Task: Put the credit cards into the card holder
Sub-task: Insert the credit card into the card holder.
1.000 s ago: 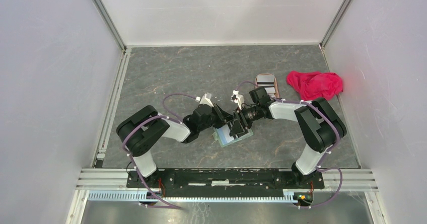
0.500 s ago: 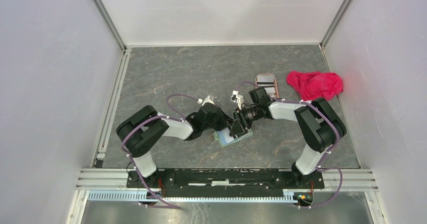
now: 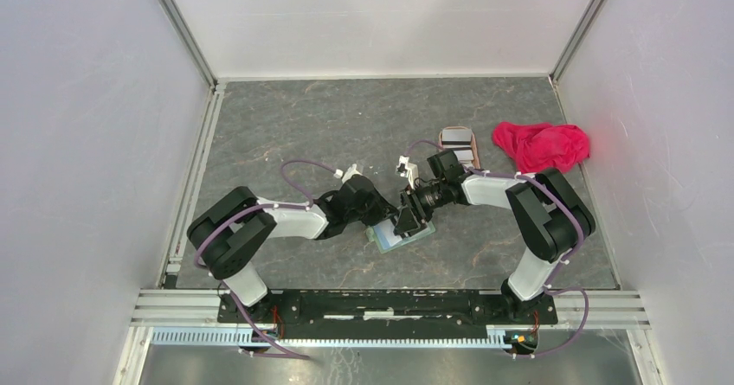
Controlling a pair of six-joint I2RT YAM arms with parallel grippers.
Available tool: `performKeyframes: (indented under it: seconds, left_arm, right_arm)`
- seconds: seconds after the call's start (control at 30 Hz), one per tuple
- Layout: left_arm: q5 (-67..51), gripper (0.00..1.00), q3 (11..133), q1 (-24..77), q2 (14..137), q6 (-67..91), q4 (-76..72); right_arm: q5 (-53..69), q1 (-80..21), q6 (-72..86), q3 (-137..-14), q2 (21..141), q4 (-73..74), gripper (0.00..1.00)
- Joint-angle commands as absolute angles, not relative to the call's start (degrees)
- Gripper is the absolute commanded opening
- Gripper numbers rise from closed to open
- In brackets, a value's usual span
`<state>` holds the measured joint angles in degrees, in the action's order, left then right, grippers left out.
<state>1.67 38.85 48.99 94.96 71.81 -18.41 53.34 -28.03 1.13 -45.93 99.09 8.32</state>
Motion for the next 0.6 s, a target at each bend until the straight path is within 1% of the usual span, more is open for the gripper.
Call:
performKeyframes:
  seconds: [0.0,0.37,0.57]
  left_arm:
    - [3.8,0.18,39.7,49.2,92.9,68.0,-14.5]
    - [5.4,0.18,40.0,49.2,90.5,65.8,-11.6]
    - [6.4,0.19,40.1,49.2,86.0,62.3,-11.2]
  right_arm:
    - [50.6,-28.1,-2.5,-47.3,98.4,9.7,0.55]
    - [44.9,-30.7,-7.6,-49.3,96.8,14.2,0.58]
    - [41.4,-33.0,-10.6,-50.6,96.0,16.8,0.59]
